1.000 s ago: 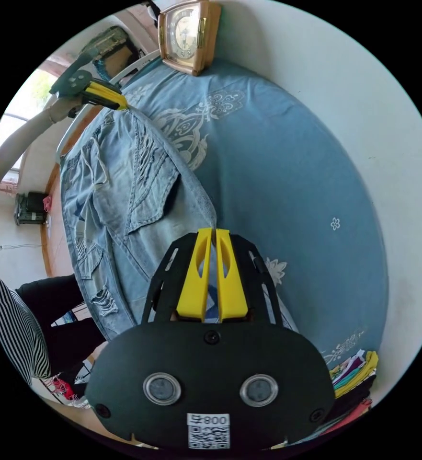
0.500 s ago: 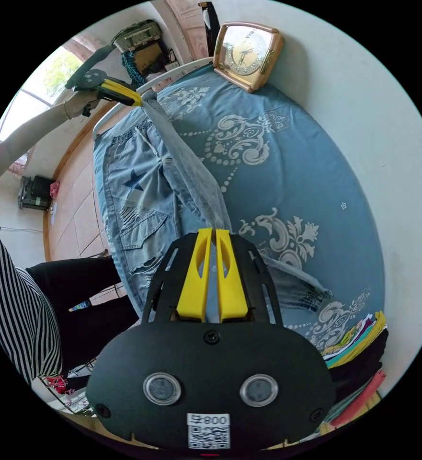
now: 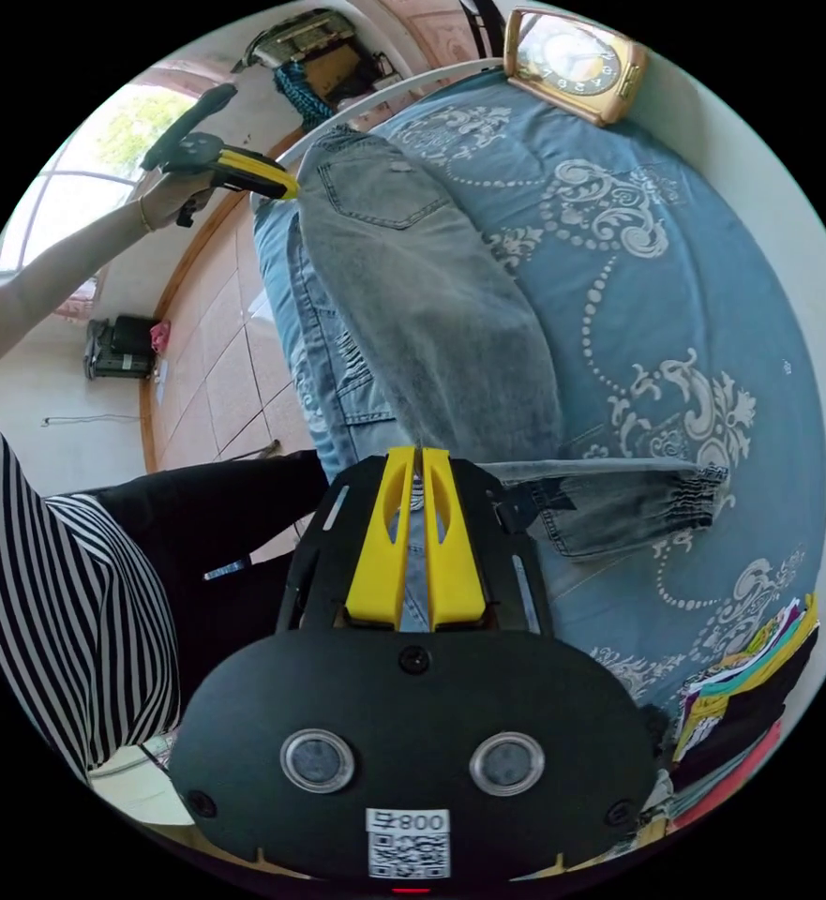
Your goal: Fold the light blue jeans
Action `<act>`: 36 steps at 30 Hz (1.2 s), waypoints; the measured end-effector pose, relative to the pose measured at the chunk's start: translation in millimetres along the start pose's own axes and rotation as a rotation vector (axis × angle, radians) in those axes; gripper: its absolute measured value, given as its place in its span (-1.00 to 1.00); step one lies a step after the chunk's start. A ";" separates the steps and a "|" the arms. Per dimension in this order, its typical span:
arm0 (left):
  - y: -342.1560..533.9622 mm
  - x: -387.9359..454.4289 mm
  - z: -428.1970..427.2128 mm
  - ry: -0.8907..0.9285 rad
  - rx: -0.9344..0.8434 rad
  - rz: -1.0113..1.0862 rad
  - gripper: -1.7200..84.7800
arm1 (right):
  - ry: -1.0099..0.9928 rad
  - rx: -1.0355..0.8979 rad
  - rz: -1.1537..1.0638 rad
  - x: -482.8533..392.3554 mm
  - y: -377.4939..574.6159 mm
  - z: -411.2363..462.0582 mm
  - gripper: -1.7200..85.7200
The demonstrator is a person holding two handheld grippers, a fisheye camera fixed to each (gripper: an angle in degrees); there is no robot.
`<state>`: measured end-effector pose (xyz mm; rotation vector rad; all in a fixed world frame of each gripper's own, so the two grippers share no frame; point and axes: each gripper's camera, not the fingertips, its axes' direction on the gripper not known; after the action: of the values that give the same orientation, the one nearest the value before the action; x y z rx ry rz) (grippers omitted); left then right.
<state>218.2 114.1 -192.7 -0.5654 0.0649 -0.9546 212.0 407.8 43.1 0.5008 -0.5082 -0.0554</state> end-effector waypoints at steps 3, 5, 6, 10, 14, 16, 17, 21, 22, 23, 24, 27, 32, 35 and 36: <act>25.5 -10.8 12.4 0.003 -0.039 -0.025 -0.95 | -0.022 -0.034 -0.026 -16.3 1.0 16.5 -0.93; 40.2 -17.7 19.7 0.018 -0.049 -0.042 -0.95 | -0.003 -0.056 -0.035 -25.9 2.8 26.3 -0.93; 49.3 -21.9 24.9 0.028 -0.054 -0.053 -0.95 | -0.004 -0.061 -0.033 -27.3 3.4 28.6 -0.93; 74.3 -34.6 40.9 0.053 -0.063 -0.085 -0.95 | -0.043 -0.094 -0.022 -31.3 10.2 43.8 -0.93; 101.1 -50.8 55.3 0.085 -0.038 -0.145 -0.95 | -0.059 -0.125 -0.001 -32.5 16.6 56.8 -0.93; 110.3 -57.8 62.1 0.089 -0.036 -0.156 -0.95 | -0.073 -0.133 0.009 -32.5 19.4 62.4 -0.93; 115.9 -63.1 67.6 0.092 -0.042 -0.159 -0.95 | -0.084 -0.143 0.013 -32.6 20.6 66.0 -0.93; 135.5 -85.7 85.4 0.121 -0.054 -0.184 -0.95 | -0.086 -0.160 0.012 -36.5 23.2 72.4 -0.93; 138.2 -88.6 87.7 0.123 -0.053 -0.187 -0.95 | -0.089 -0.166 0.013 -37.9 24.9 74.2 -0.93; 143.1 -94.1 92.9 0.126 -0.056 -0.190 -0.95 | -0.094 -0.170 0.018 -39.0 27.3 76.3 -0.93; 147.4 -99.3 99.2 0.130 -0.064 -0.192 -0.95 | -0.097 -0.173 0.021 -39.5 28.7 77.4 -0.93; 155.6 -112.5 118.7 0.133 -0.093 -0.190 -0.95 | -0.109 -0.180 0.033 -41.3 36.3 82.2 -0.93; 161.5 -141.3 157.5 0.165 -0.141 -0.210 -0.95 | -0.137 -0.198 0.074 -38.2 45.7 100.4 -0.92; 162.7 -159.0 182.9 0.190 -0.177 -0.220 -0.94 | -0.135 -0.217 0.100 -40.4 53.5 115.6 -0.91; 163.0 -166.2 192.3 0.204 -0.189 -0.225 -0.94 | -0.134 -0.223 0.103 -41.1 55.2 118.7 -0.91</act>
<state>300.2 399.7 -139.1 -0.6570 0.2810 -1.2320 115.3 410.5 140.3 0.2529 -0.6499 -0.0467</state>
